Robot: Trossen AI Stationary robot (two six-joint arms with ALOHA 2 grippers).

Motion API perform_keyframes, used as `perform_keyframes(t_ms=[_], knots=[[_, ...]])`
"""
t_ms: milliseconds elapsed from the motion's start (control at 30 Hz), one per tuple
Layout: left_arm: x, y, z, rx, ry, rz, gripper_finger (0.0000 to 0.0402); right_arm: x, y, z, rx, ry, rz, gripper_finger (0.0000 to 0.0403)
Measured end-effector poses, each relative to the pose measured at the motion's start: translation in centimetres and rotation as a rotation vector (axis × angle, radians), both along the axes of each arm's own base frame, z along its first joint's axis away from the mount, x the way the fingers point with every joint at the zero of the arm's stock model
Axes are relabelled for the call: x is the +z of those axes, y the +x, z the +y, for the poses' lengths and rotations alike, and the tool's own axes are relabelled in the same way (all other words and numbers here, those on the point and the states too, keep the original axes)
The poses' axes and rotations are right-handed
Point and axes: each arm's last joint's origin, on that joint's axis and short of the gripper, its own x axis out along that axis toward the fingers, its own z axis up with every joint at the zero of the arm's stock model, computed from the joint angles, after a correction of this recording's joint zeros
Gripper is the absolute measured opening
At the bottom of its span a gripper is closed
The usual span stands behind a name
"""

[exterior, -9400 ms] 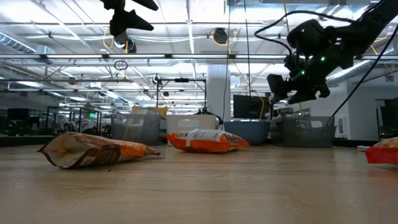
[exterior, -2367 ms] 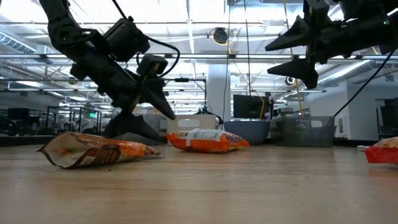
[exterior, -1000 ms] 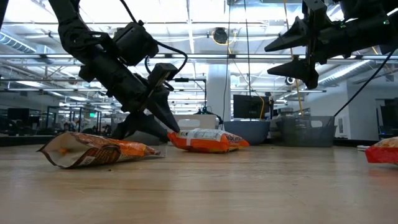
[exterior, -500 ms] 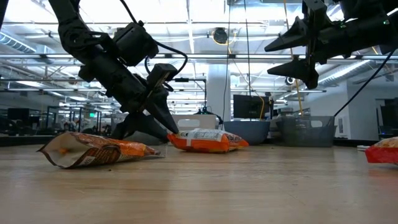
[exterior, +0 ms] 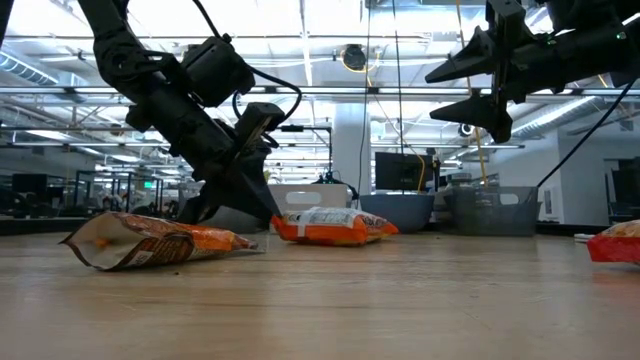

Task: Pick & Place Food Item
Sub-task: Put the orange noodle pack into the left black bin

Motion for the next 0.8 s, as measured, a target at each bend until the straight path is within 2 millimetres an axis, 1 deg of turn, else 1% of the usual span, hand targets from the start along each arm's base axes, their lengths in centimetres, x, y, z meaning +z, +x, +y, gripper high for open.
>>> perform_keyframes(t_ms=[200, 400, 533, 800], knots=[[0.3, 0.3, 0.0, -0.016, -0.008, -0.047, 0.0005, 0.0, 0.0, 0.0, 0.000, 0.003, -0.001, 0.0263], [2.0, 1.3, 0.1, -0.037, -0.044, -0.249, 0.0003, -0.1, 0.0, 0.0, 0.000, 0.003, 0.005, 0.0263], [3.1, 1.7, 0.3, -0.018, -0.072, -0.368, 0.0002, -0.1, 0.0, 0.0, 0.003, 0.002, 0.007, 0.0263], [4.2, 2.0, 0.4, 0.006, -0.086, -0.478, 0.0001, -0.1, 0.0, 0.0, 0.008, -0.003, 0.008, 0.0263]])
